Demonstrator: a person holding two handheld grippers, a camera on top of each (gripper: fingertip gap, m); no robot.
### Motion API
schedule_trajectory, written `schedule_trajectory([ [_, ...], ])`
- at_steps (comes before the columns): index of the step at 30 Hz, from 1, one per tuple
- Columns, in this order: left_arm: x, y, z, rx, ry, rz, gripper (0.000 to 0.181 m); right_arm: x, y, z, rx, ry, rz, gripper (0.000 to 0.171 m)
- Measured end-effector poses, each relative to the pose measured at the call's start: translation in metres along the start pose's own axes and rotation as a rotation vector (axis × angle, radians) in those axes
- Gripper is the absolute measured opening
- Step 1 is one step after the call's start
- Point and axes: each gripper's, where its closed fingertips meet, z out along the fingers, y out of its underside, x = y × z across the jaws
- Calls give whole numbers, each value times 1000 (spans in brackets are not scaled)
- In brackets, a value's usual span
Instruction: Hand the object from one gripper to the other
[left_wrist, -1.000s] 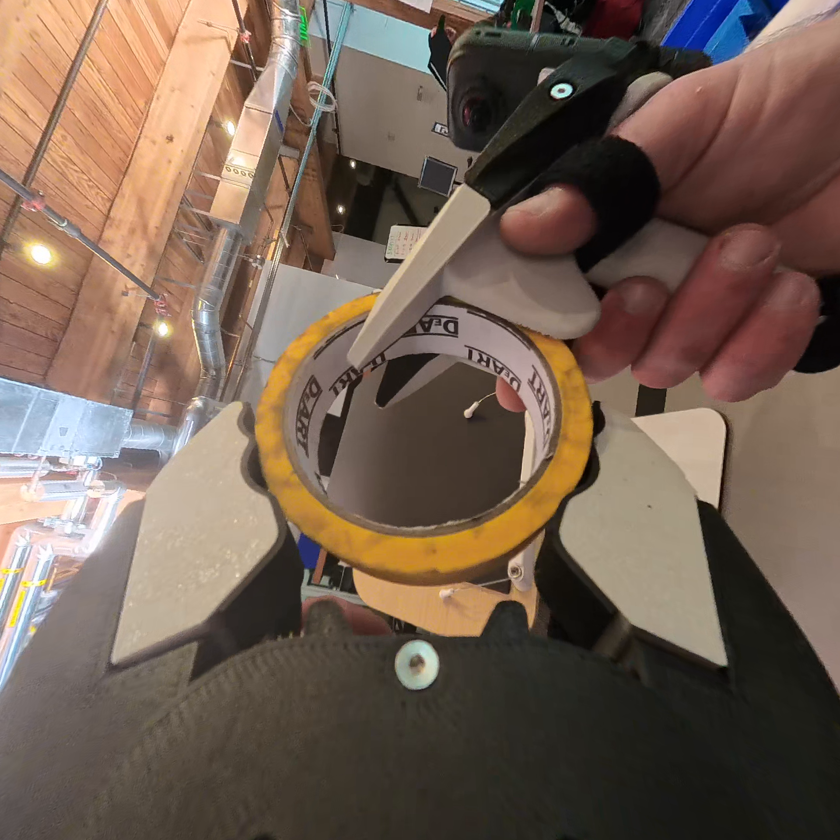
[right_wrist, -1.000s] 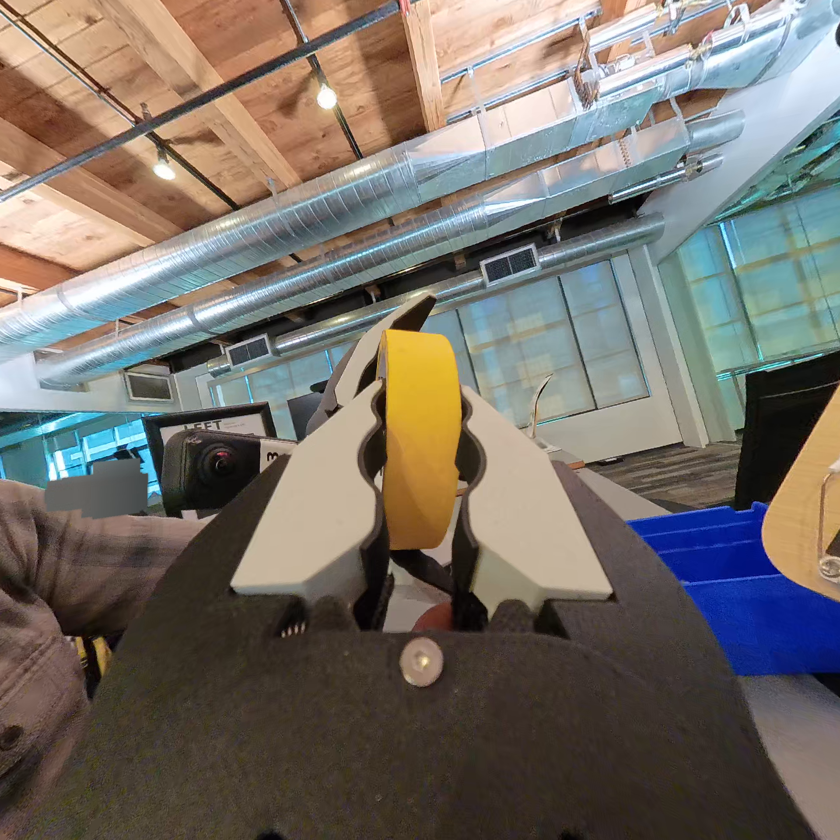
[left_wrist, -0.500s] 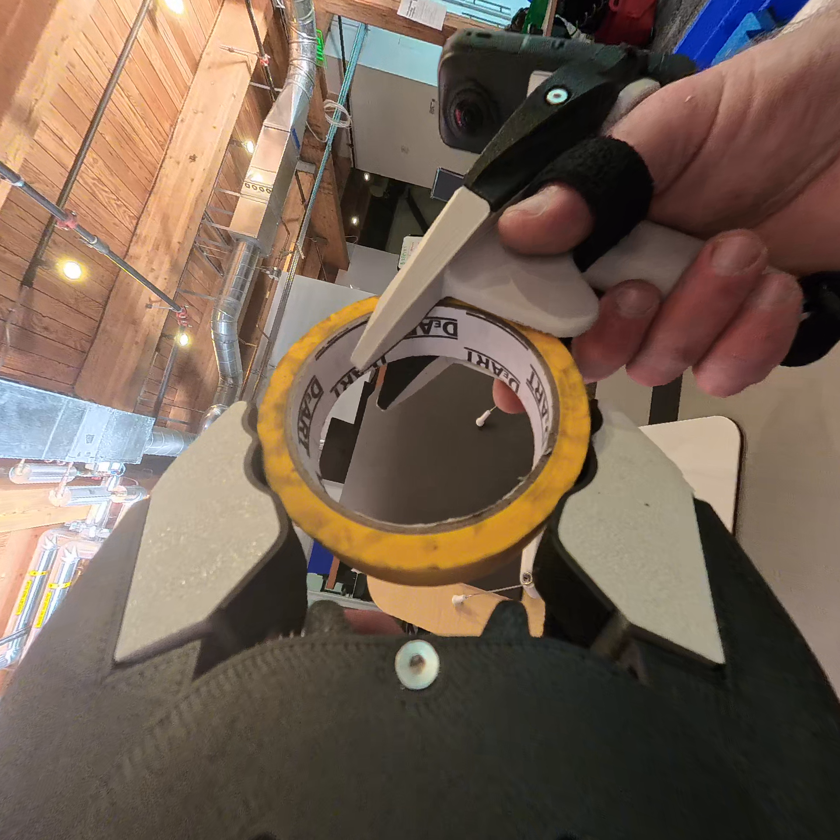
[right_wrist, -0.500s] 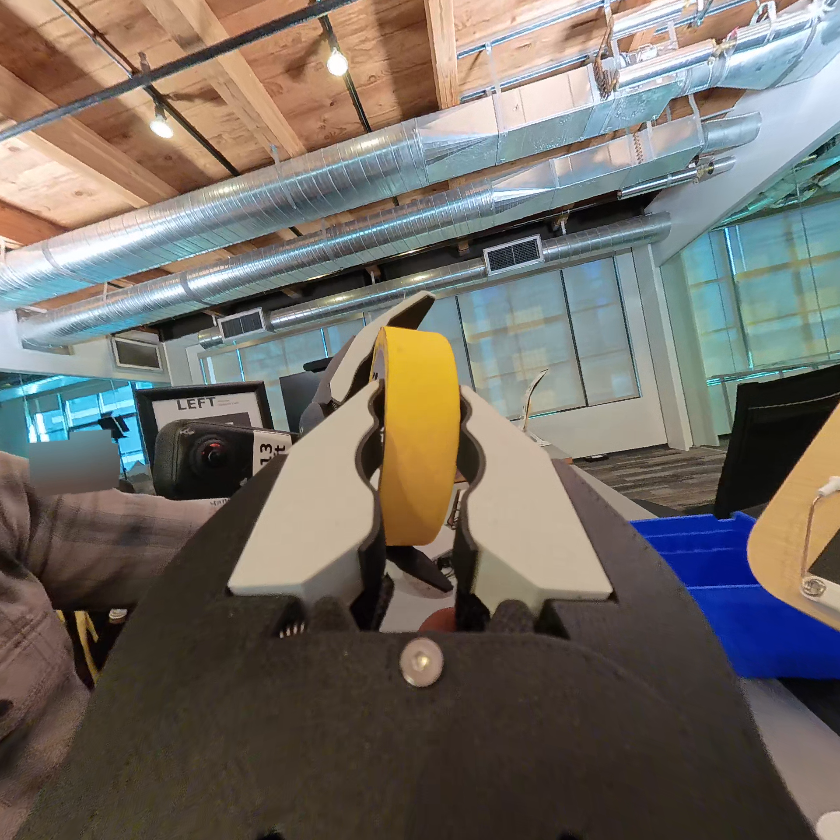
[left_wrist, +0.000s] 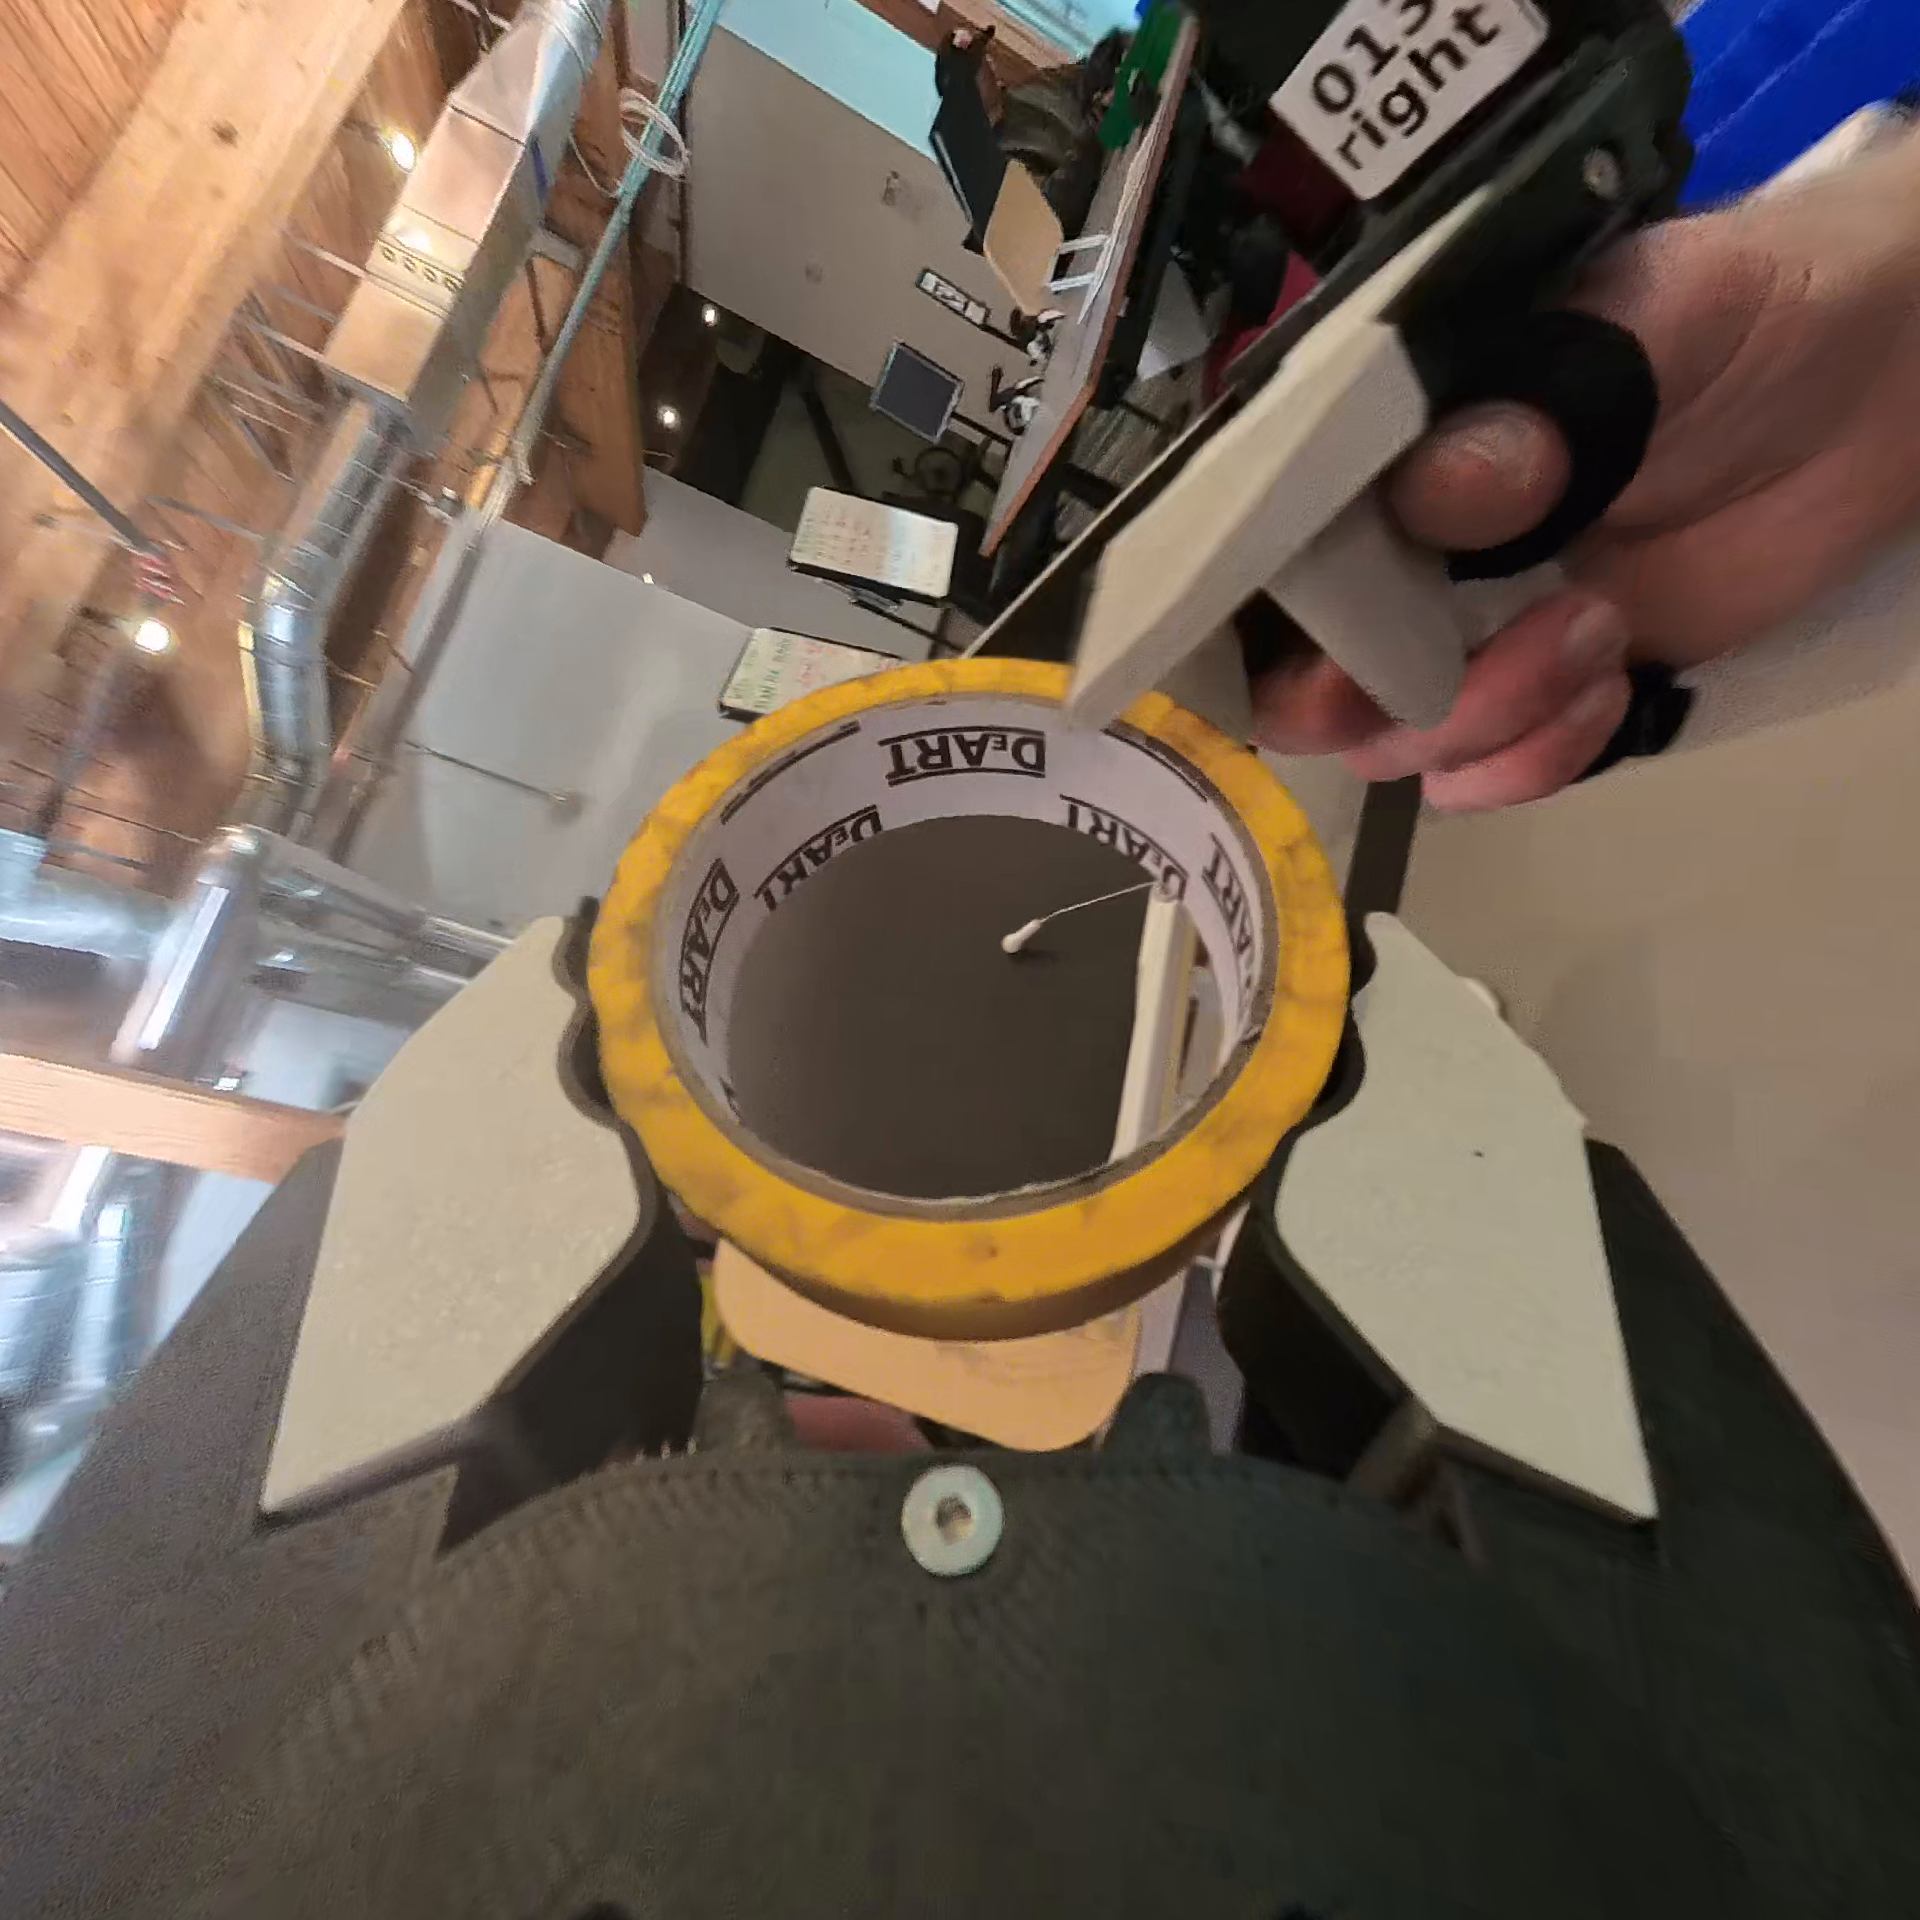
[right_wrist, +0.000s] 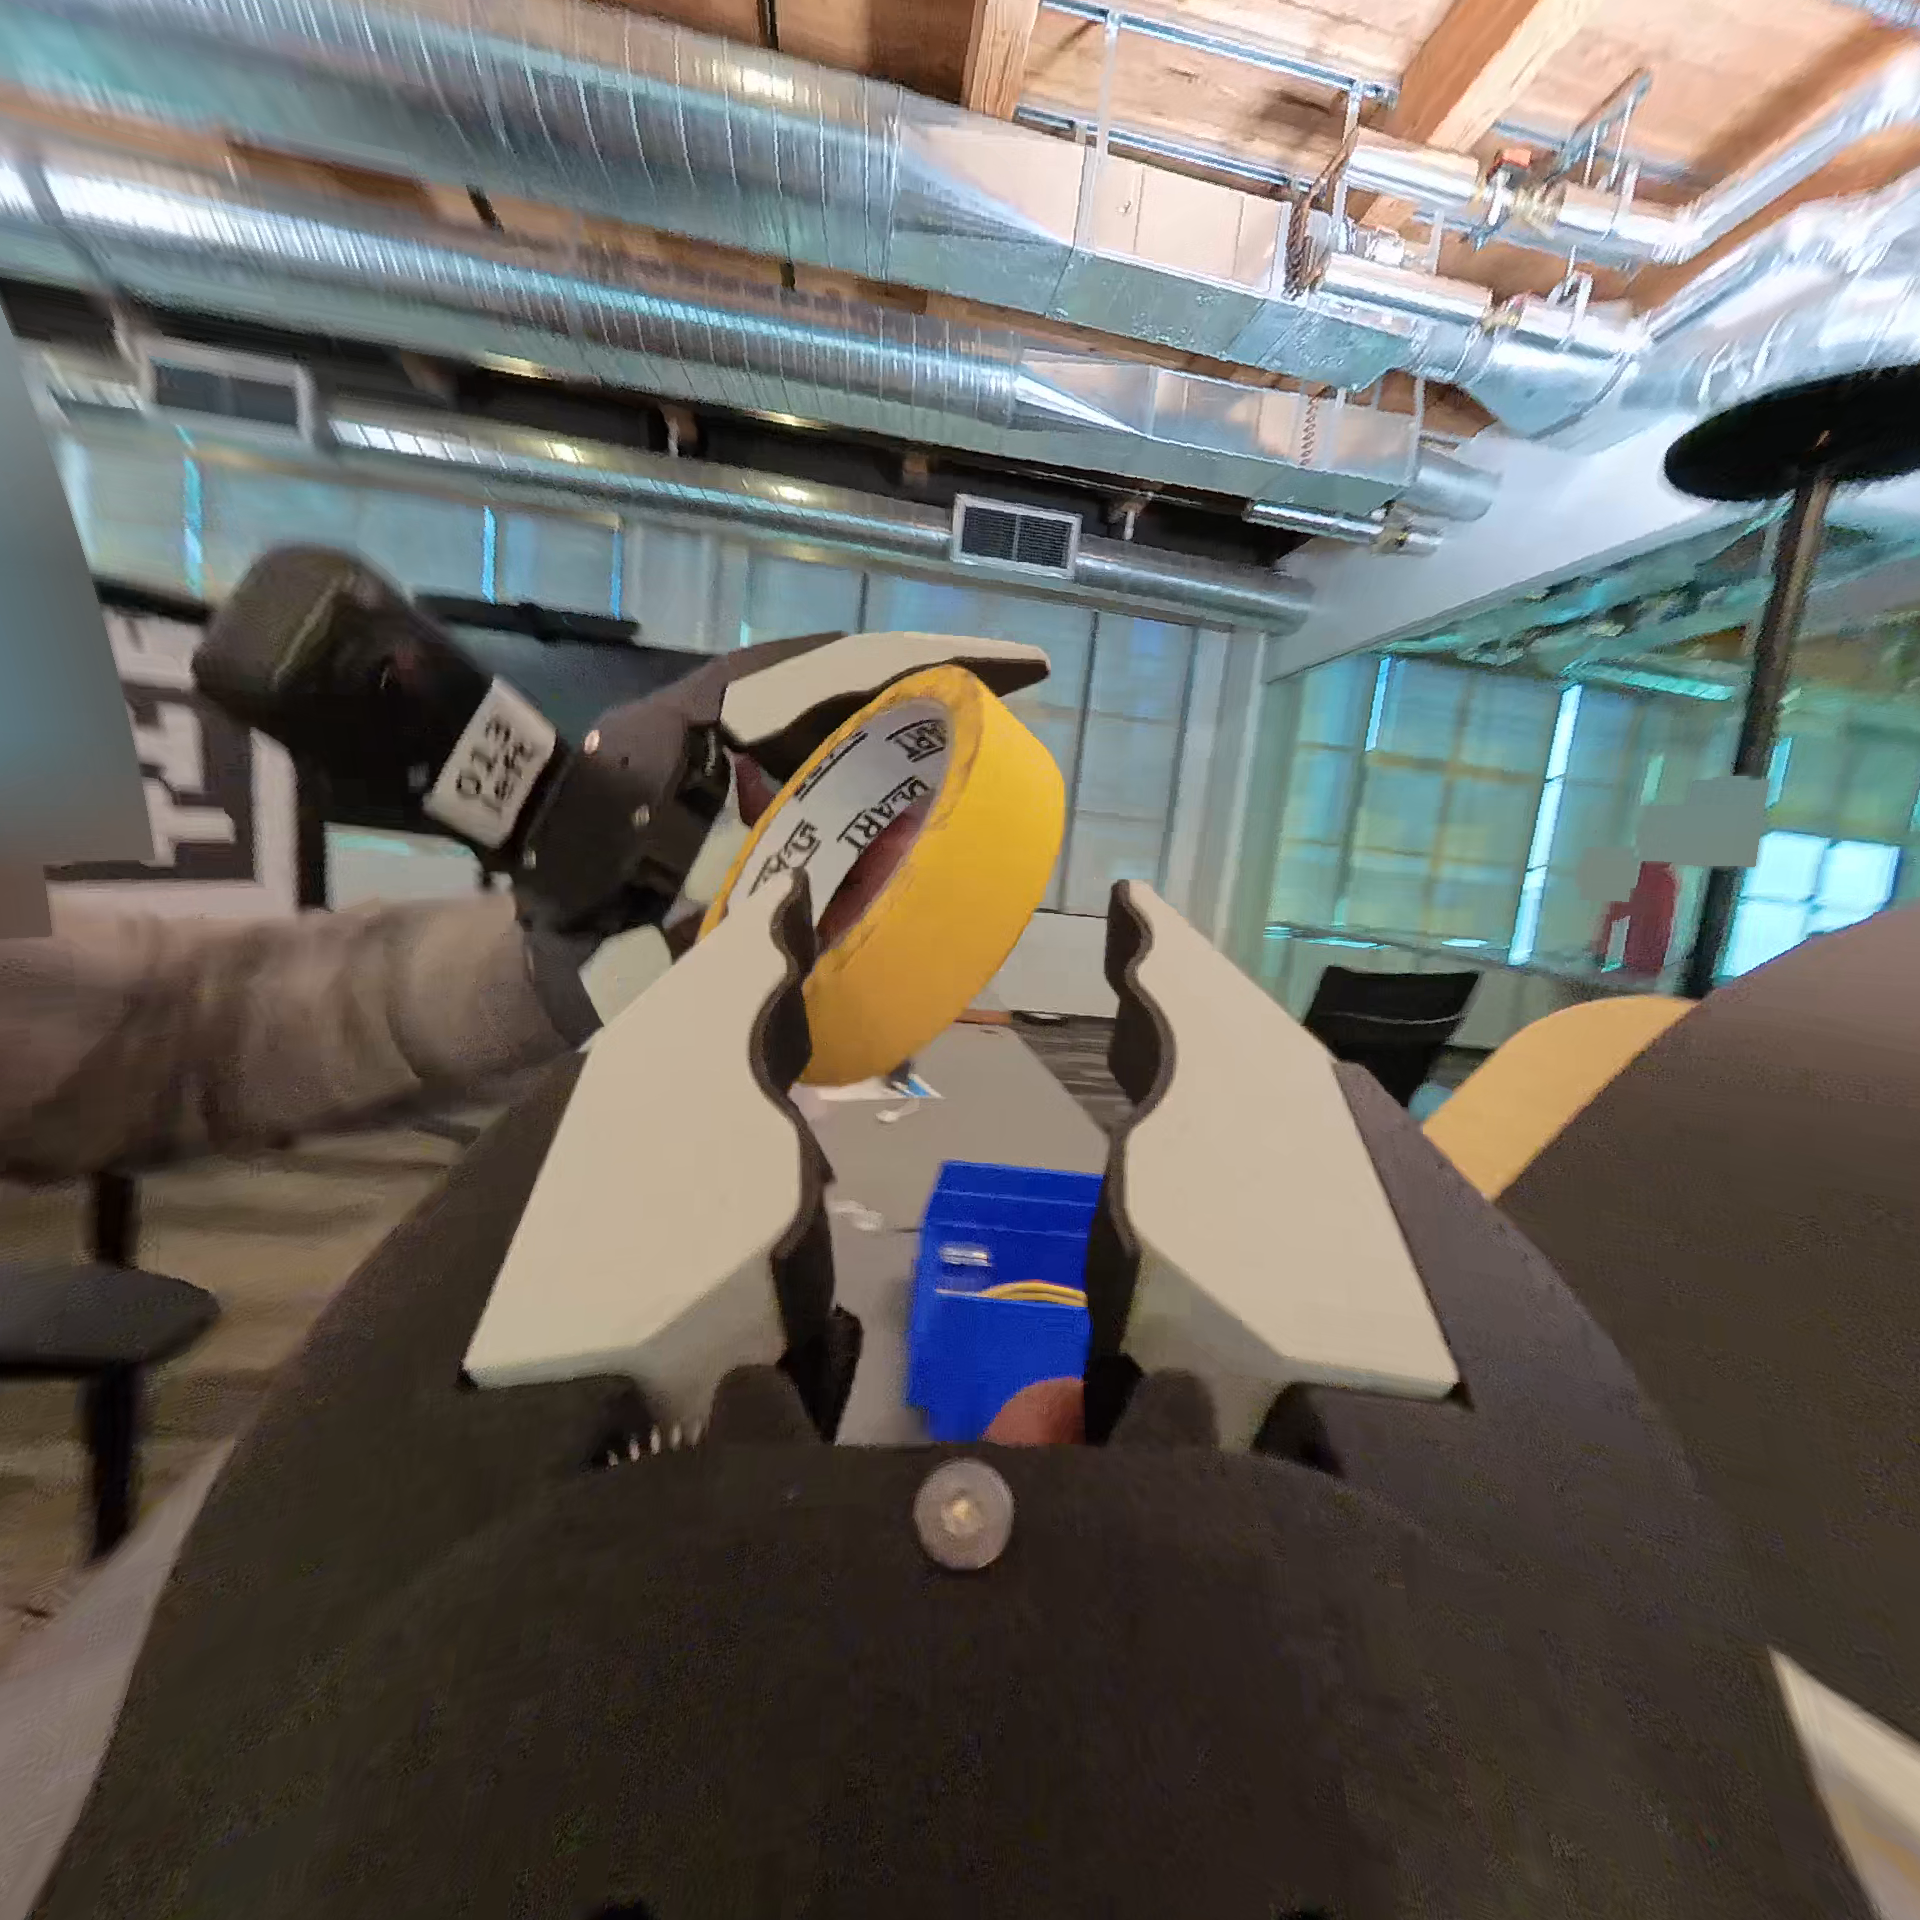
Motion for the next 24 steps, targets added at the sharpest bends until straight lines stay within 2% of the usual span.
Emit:
schedule_trajectory([
  [7,-11,-1,-7,13,147,-216,128,-1,-6,-10,-139,88,-498,69],
  [13,-8,-11,-9,35,225,-281,128,-2,-3,-11,-213,128,-674,75],
  [18,7,-19,-5,37,340,-392,128,9,17,-3,-412,303,-1235,90],
  [19,11,-22,-4,39,364,-421,128,8,20,0,-419,316,-1295,93],
  [22,14,-25,-2,41,401,-496,128,11,18,3,-406,385,-1358,99],
  [24,16,-25,-3,35,433,-523,129,12,17,2,-398,401,-1405,96],
])
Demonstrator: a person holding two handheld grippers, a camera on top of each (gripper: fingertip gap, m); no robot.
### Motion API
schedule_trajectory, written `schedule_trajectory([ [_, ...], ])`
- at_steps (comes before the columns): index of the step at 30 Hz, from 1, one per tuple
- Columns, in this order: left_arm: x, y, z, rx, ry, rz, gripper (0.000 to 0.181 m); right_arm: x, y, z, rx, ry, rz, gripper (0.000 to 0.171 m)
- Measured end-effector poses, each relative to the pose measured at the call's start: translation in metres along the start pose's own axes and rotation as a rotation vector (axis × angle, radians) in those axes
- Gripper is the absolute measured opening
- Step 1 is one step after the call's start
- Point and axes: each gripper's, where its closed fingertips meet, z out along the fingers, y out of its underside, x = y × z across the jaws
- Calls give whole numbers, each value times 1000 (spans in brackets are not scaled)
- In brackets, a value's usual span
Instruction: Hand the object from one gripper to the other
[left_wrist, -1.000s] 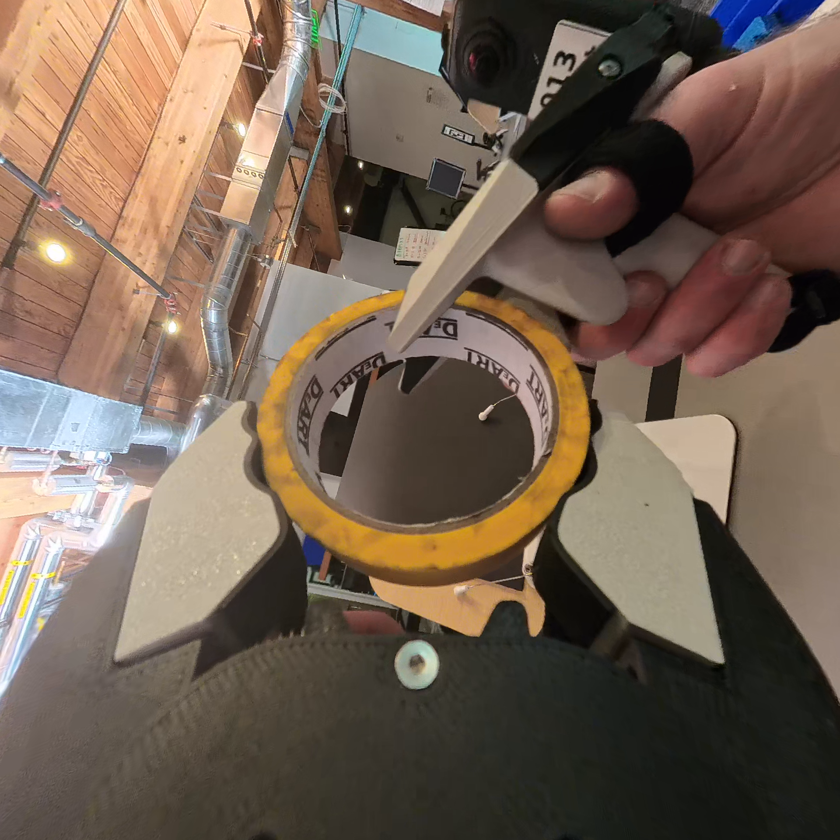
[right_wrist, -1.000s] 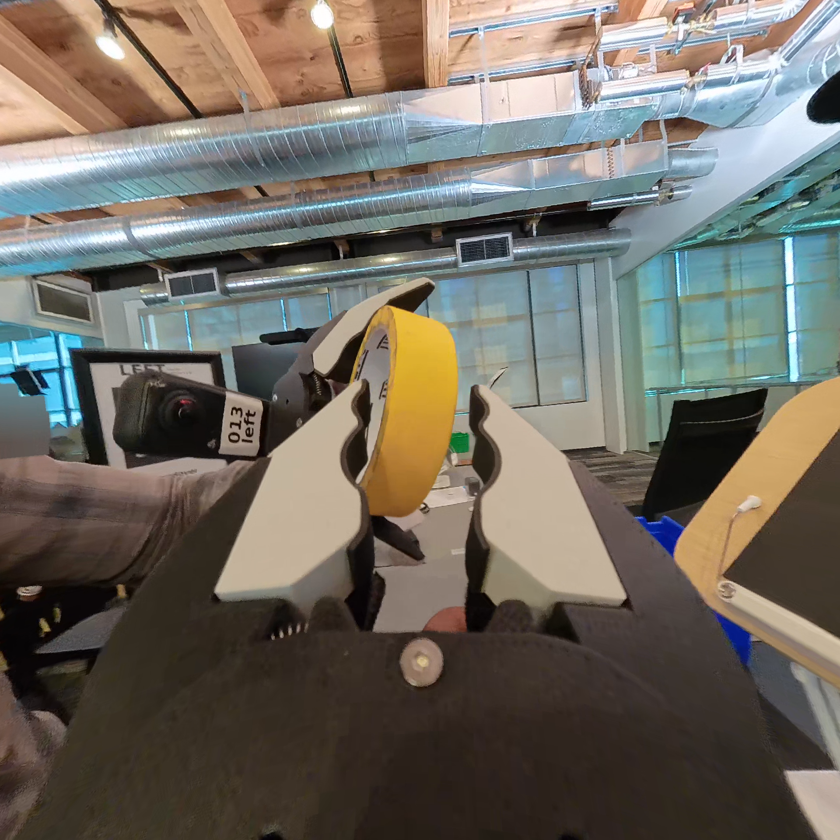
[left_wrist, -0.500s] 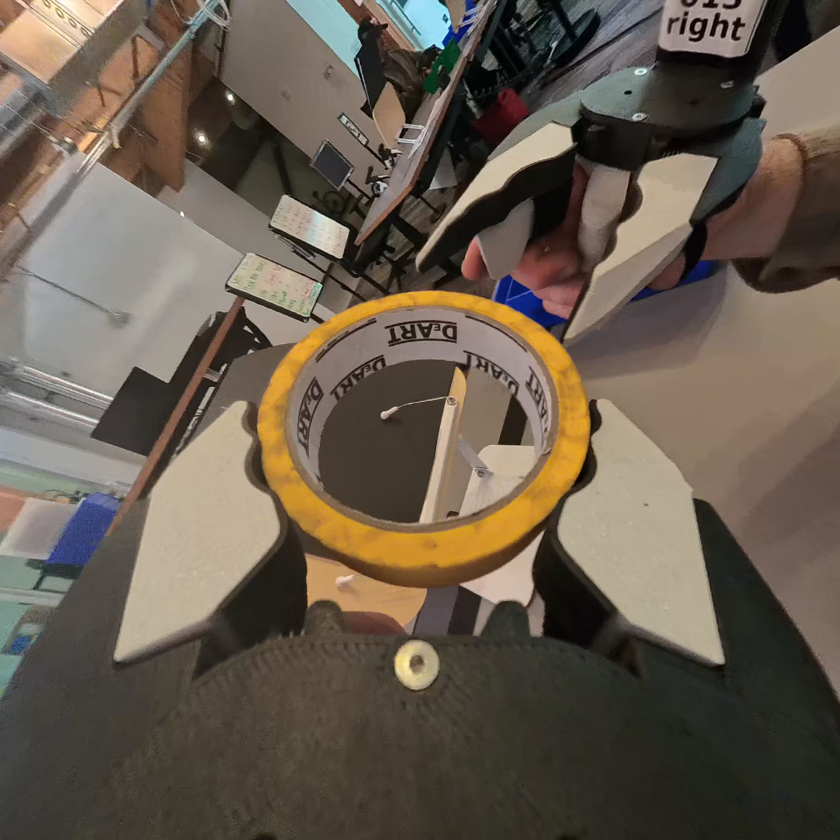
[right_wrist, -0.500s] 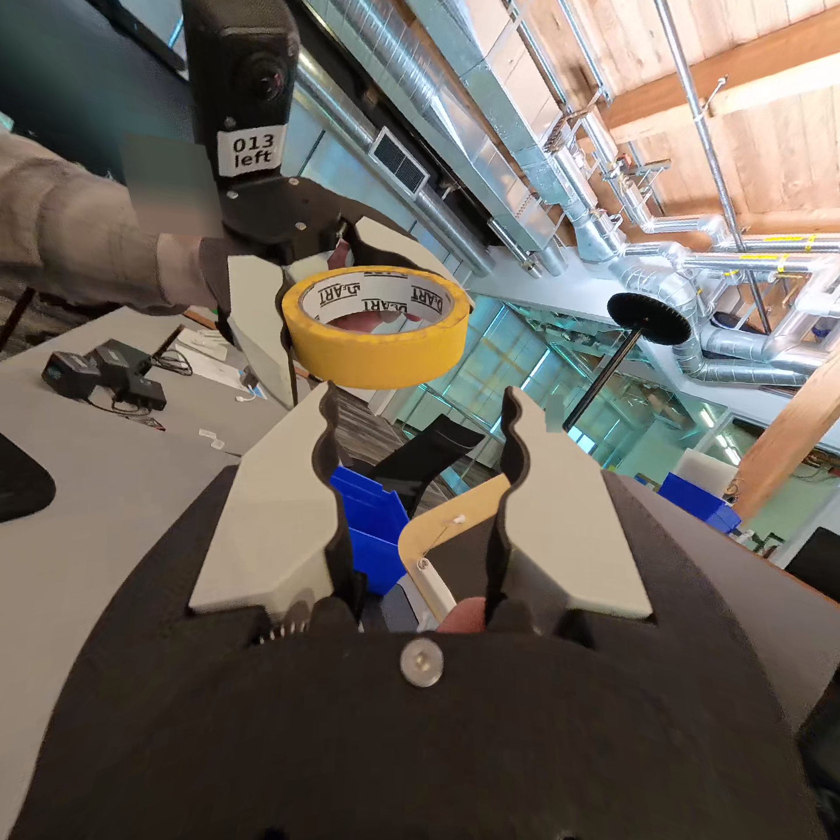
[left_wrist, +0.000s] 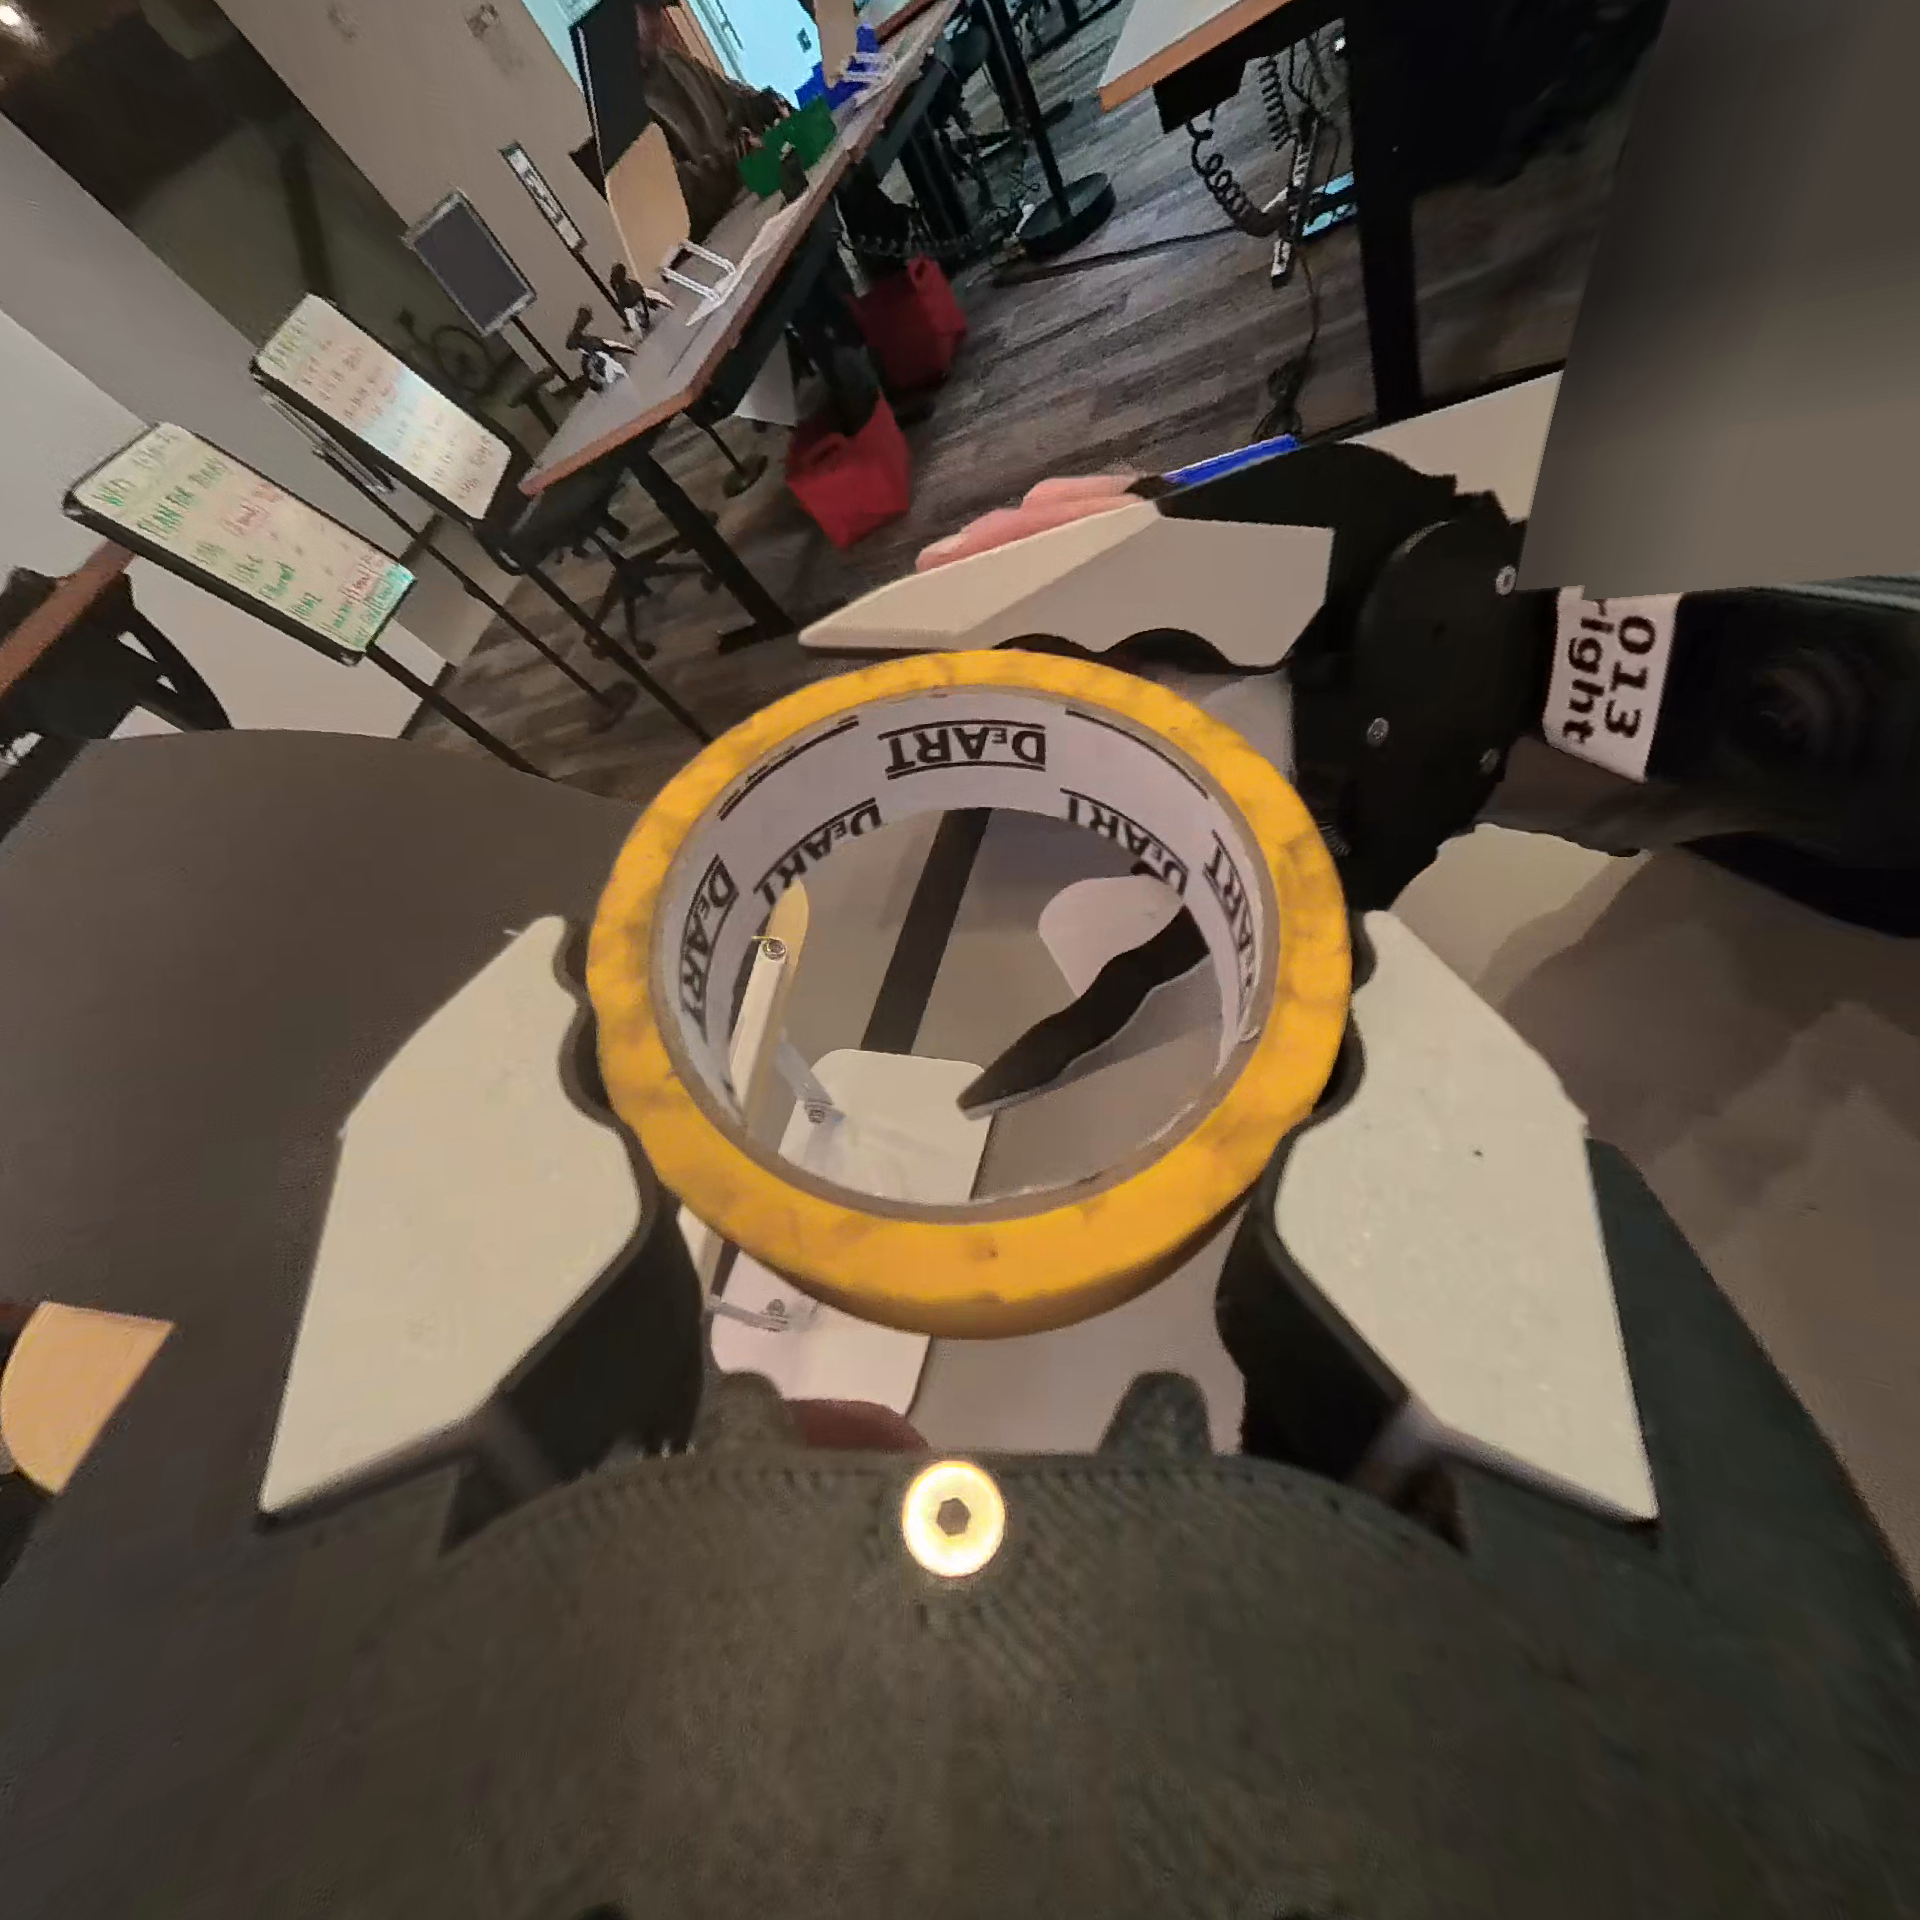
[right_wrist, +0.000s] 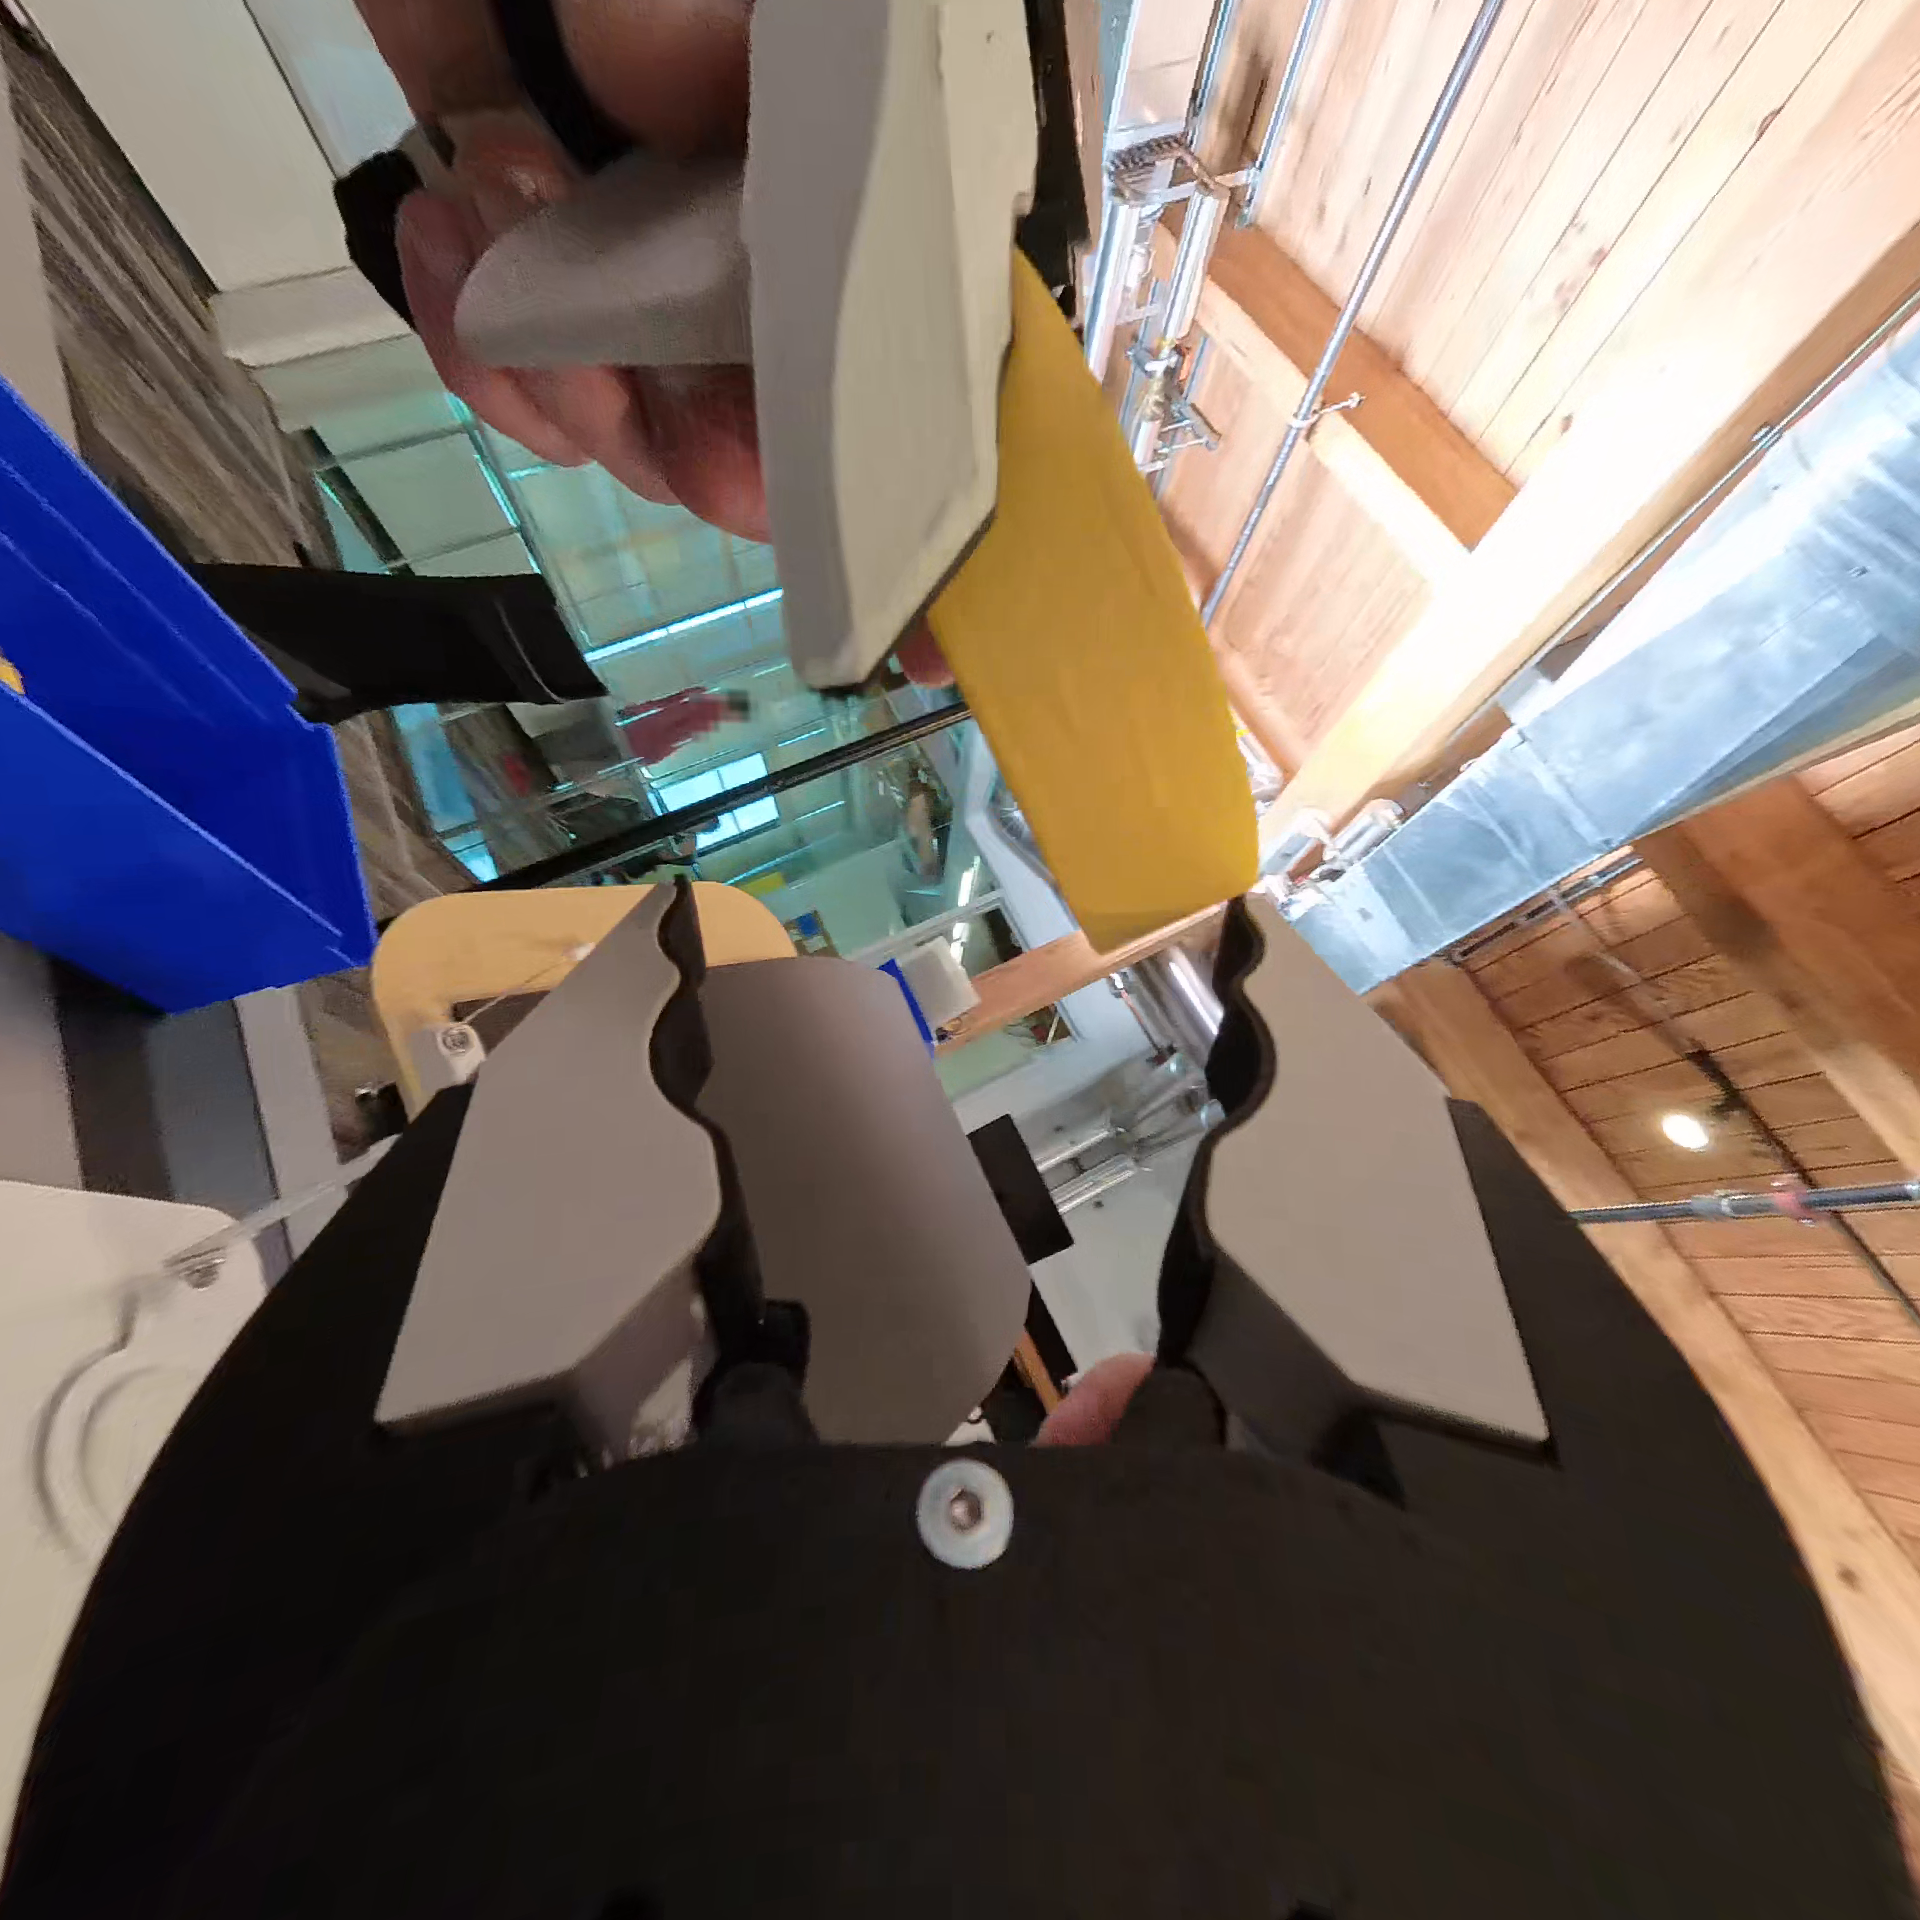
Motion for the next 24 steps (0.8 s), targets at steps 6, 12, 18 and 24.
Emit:
schedule_trajectory([
  [6,9,17,8,-90,64,-40,128,-8,-17,-3,70,-2,-61,95],
  [12,29,38,21,-216,149,-45,128,-34,-25,2,77,-25,-191,80],
  [18,38,49,27,-255,191,-102,128,-36,-29,2,89,7,-228,72],
  [24,46,54,32,-270,190,-66,128,-43,-23,5,55,-25,-205,55],
])
